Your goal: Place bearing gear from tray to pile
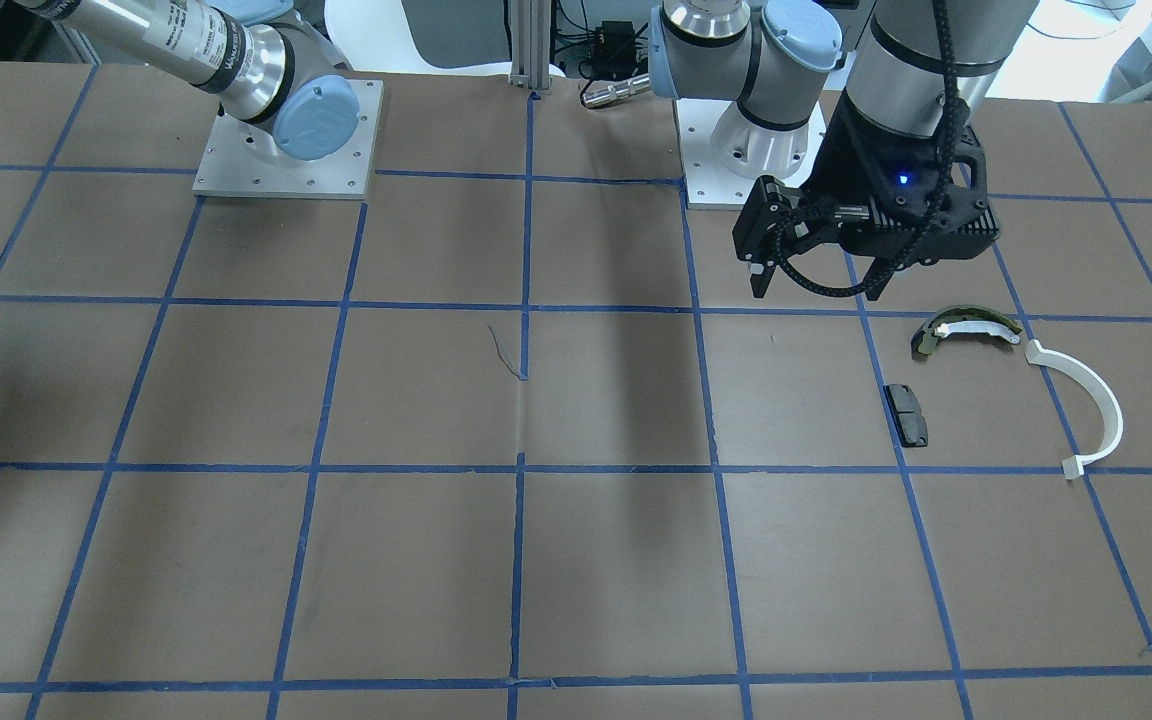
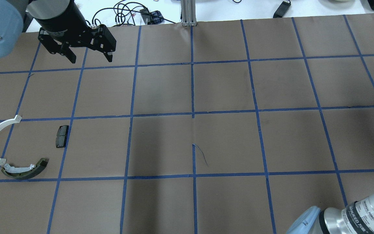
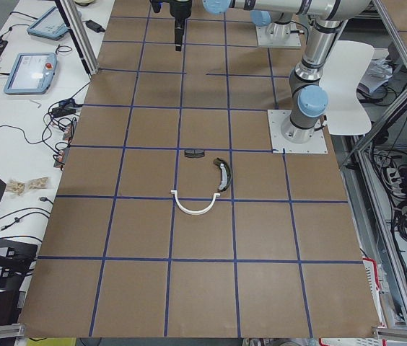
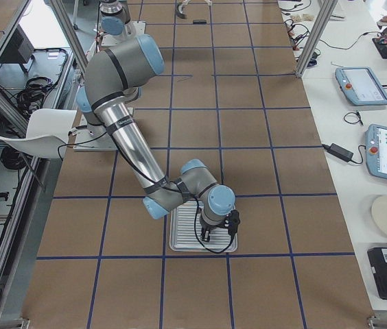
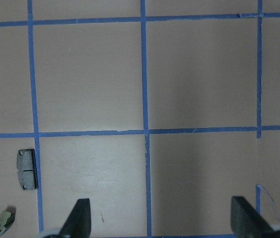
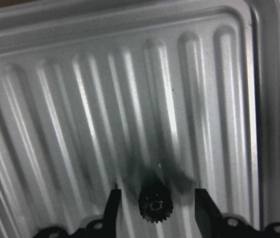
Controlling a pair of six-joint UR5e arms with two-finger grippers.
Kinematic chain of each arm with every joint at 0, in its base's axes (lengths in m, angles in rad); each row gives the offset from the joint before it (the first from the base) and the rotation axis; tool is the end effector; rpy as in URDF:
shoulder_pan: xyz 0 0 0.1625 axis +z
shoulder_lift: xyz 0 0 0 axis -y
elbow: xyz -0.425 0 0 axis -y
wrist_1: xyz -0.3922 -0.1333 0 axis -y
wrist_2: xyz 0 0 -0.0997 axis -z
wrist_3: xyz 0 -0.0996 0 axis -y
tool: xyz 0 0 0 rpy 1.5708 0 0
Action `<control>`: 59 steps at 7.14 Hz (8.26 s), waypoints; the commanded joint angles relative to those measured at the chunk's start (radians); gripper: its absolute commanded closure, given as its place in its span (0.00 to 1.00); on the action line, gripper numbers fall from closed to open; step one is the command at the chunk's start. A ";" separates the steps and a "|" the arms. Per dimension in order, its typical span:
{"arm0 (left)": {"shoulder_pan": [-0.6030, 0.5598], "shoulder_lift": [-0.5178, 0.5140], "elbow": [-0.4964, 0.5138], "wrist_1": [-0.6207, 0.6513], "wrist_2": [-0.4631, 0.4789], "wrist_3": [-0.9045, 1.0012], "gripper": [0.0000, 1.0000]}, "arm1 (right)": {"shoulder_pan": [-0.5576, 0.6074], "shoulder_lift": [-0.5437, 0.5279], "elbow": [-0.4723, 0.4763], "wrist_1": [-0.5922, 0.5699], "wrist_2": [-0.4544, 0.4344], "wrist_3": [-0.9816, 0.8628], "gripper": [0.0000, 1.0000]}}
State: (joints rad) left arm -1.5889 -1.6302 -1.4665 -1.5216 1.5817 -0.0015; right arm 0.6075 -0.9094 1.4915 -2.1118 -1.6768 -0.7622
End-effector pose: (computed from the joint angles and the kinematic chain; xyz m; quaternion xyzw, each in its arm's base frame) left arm -0.1417 -0.5232 0.5146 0.0080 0.9988 -0.0471 0.0050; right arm -0.4917 -0.4913 0.1792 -0.0991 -0.9935 -0.0536 0.0189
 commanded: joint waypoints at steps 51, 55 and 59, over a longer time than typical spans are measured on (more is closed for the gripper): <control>0.084 -0.286 -0.285 0.416 0.015 0.055 1.00 | 0.052 -0.103 0.069 0.107 0.022 -0.005 0.27; 0.462 -0.315 -0.307 0.368 0.162 0.583 1.00 | 0.052 -0.102 0.112 0.105 0.012 -0.017 0.30; 0.514 -0.349 -0.411 0.626 0.169 0.698 1.00 | 0.052 -0.089 0.112 0.104 0.006 -0.015 0.37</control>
State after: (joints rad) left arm -1.0809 -1.9708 -1.8608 -0.9385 1.7493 0.6870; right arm 0.6597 -1.0057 1.6020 -2.0074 -1.6691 -0.7781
